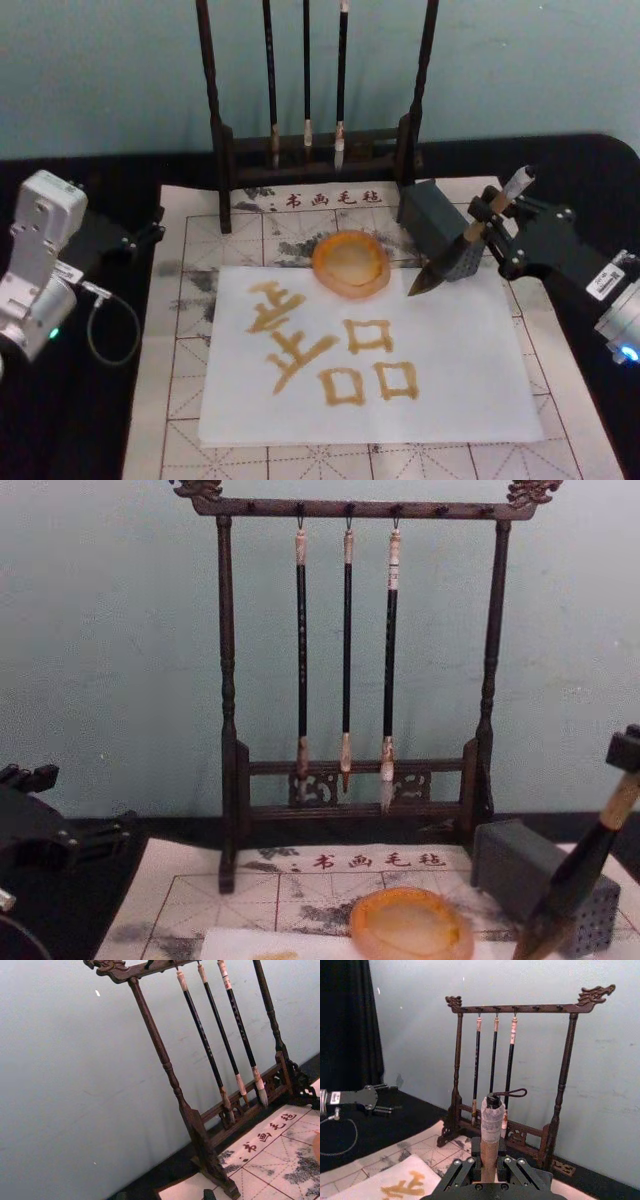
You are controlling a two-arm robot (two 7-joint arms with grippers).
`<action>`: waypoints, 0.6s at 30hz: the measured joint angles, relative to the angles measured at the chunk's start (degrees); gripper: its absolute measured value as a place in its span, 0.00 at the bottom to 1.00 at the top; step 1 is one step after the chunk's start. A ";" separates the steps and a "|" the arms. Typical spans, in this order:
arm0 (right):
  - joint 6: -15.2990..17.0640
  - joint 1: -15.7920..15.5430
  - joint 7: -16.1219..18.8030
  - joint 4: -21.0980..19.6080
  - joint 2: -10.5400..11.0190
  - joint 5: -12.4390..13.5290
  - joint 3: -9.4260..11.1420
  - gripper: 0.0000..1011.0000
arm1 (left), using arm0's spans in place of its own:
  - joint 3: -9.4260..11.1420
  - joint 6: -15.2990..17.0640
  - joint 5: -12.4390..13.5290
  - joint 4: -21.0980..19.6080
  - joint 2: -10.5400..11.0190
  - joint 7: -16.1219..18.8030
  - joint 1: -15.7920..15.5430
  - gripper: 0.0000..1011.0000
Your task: Pick up the brush from the inkstone, write on the paper, then place the brush back to its original position.
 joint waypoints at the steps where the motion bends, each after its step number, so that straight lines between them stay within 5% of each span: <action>1: -0.18 0.12 0.02 0.19 -0.19 -0.53 -0.06 0.18 | 0.00 0.00 0.00 0.00 0.00 0.00 0.00 0.99; 18: -0.51 1.26 0.42 1.54 -1.76 -3.06 -0.40 0.18 | 0.00 0.00 0.01 0.00 0.00 0.00 0.00 0.99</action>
